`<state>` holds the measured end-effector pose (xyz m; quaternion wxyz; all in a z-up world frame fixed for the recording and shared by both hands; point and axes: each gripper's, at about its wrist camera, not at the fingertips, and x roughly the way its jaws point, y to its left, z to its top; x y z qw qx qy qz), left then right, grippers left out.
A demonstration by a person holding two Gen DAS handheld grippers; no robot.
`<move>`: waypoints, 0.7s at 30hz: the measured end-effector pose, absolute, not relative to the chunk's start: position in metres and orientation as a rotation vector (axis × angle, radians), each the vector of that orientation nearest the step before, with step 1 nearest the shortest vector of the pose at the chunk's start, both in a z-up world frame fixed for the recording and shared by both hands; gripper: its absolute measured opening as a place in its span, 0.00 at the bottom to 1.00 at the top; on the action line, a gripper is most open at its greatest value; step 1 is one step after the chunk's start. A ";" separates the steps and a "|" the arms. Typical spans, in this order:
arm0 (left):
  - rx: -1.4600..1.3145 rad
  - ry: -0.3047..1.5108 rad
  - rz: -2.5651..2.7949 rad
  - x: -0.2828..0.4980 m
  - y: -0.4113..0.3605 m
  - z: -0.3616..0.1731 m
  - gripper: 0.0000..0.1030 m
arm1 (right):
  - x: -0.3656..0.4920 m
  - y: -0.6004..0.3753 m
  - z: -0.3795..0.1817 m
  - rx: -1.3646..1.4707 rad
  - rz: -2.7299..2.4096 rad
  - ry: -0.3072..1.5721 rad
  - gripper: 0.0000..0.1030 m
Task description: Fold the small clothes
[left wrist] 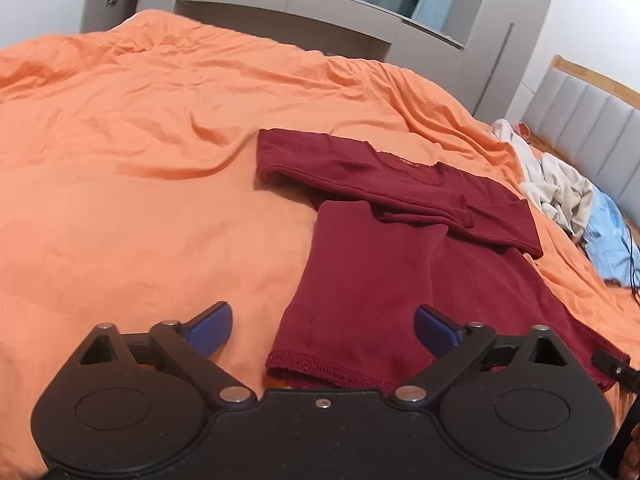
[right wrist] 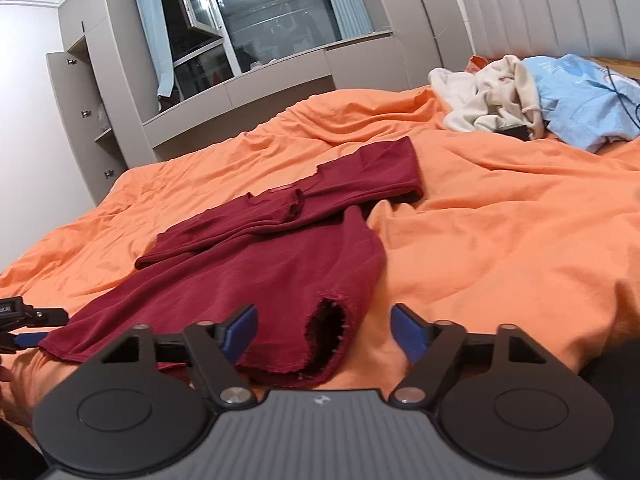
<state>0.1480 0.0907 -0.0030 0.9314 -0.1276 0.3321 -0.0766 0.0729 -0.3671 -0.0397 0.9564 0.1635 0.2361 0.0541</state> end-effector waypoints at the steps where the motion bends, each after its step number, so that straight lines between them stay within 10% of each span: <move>1: -0.271 0.682 -0.146 0.147 0.092 -0.003 0.85 | 0.073 -0.368 -0.040 0.335 0.101 0.477 0.61; 10: -0.373 0.702 -0.170 0.147 0.092 -0.007 0.14 | 0.077 -0.382 -0.045 0.396 0.073 0.462 0.10; 21: -0.389 0.519 -0.205 0.101 0.075 0.045 0.10 | 0.048 -0.414 -0.003 0.405 0.100 0.316 0.07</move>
